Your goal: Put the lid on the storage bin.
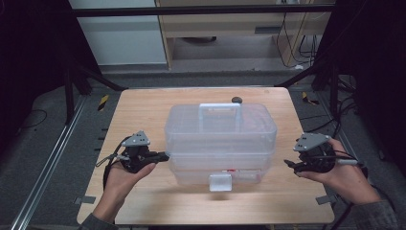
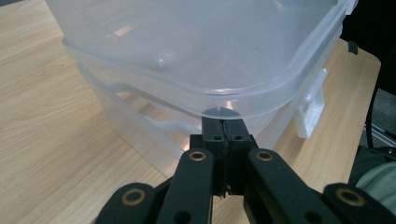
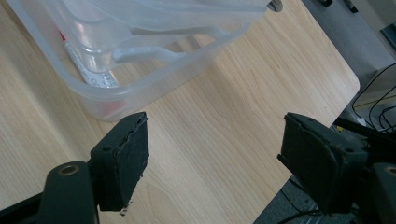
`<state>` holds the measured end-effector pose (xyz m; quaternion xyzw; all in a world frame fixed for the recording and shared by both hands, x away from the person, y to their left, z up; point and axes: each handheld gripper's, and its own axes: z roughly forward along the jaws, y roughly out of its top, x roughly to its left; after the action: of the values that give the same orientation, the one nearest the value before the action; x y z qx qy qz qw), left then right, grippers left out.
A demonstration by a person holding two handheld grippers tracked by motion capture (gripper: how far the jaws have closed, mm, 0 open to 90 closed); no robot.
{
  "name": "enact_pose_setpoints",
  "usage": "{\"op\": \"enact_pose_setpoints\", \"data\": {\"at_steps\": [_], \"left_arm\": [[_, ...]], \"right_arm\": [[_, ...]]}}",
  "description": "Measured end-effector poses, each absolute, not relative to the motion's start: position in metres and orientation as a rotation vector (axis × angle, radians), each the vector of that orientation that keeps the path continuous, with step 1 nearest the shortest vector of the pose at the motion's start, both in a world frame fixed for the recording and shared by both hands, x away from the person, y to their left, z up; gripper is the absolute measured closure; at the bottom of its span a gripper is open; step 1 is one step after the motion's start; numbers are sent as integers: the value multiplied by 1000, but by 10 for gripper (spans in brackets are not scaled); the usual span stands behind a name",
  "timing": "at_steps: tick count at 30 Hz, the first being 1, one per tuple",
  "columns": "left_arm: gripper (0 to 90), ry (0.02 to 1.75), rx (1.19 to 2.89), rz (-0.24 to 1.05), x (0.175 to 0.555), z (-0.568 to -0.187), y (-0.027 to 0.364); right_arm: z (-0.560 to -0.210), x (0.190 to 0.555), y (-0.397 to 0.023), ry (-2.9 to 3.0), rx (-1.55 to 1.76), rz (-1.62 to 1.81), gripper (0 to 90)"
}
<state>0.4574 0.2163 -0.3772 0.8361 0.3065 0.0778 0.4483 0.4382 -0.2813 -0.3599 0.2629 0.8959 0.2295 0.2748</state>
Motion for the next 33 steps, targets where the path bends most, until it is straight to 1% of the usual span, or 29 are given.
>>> {"op": "enact_pose_setpoints", "data": {"at_steps": [4, 7, 9, 13, 17, 20, 26, 27, 28, 31, 33], "left_arm": [[894, 760, 2083, 206, 460, -377, 220], [895, 805, 2143, 328, 468, -380, 231], [896, 861, 2141, 345, 480, -384, 243], [897, 946, 2146, 420, 502, -392, 261], [896, 1028, 2149, 475, 527, -410, 272], [897, 1078, 2143, 470, 542, -426, 278], [894, 1136, 2165, 516, 559, -454, 282], [887, 1151, 2159, 519, 561, -458, 283], [856, 1172, 2143, 515, 564, -463, 285], [840, 1214, 2107, 513, 569, -475, 289], [774, 1236, 2088, 518, 571, -482, 290]], "right_arm": [[-364, 442, -282, 2400, 734, 601, 226], [-369, 448, -281, 2386, 757, 573, 212], [-374, 456, -282, 2362, 787, 555, 214], [-386, 477, -287, 2318, 876, 545, 231], [-404, 504, -293, 2256, 972, 545, 248], [-418, 521, -297, 2207, 1054, 581, 255], [-449, 548, -299, 2146, 1179, 669, 254], [-455, 551, -300, 2143, 1203, 682, 253], [-461, 554, -300, 2134, 1222, 688, 252], [-475, 561, -301, 2106, 1284, 738, 244], [-482, 564, -302, 2098, 1329, 778, 233]]}}
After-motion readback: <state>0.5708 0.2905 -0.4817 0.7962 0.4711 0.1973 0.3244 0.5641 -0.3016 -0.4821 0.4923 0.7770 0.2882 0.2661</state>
